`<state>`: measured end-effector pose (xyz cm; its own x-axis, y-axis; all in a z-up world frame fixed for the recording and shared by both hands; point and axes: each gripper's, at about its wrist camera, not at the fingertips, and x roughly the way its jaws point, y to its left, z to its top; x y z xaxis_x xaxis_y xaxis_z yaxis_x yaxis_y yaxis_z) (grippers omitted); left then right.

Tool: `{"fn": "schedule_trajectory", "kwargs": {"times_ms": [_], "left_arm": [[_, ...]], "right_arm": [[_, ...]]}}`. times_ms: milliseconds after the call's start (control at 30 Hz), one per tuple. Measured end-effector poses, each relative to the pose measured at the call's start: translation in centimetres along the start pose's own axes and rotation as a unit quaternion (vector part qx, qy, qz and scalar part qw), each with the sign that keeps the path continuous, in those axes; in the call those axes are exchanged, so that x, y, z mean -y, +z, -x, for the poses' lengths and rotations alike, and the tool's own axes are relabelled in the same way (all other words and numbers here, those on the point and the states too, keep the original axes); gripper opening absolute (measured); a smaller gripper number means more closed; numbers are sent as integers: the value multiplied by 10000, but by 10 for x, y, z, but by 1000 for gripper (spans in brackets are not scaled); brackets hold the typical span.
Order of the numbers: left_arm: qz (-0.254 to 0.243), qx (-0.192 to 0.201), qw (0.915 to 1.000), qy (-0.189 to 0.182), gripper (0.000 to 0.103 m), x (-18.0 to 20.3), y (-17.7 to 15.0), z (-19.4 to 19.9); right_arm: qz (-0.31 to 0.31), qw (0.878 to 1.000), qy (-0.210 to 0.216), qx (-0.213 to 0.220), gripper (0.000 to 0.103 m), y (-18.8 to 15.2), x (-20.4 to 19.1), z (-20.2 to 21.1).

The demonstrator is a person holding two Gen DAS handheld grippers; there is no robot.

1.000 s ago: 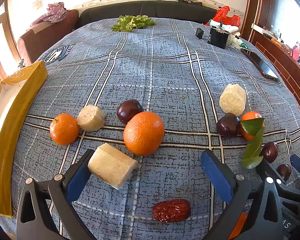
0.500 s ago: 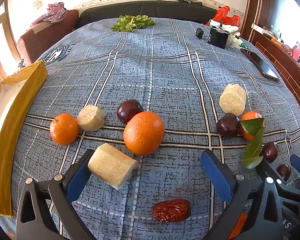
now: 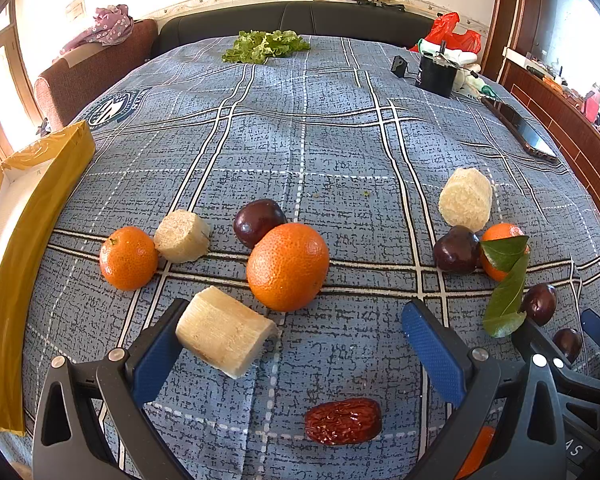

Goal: Organize fruits

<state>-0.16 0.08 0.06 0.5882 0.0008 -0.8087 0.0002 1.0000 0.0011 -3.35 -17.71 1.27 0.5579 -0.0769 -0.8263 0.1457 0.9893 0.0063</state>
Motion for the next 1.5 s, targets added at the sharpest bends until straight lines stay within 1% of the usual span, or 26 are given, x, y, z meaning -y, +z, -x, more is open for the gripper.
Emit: {"fn": "schedule_trajectory", "kwargs": {"times_ms": [1133,1233,1300,1333,1500], "left_arm": [[0,0,10000,0,103,0,0,0],[45,2,10000,42,103,0,0,0],[91,-48,9999,91,103,0,1,0],[68,-115,9999,60,103,-1,2,-1],[-312,-444,9983,-201,103,-6,1,2]], "right_arm": [[-8,10000,-12,11,103,0,-2,0],[-9,10000,-17,13,103,0,-2,0],[-10,10000,-17,13,103,0,-2,0],[-9,10000,-17,14,103,0,-2,0],[-15,10000,-13,14,103,-1,-2,0]]}}
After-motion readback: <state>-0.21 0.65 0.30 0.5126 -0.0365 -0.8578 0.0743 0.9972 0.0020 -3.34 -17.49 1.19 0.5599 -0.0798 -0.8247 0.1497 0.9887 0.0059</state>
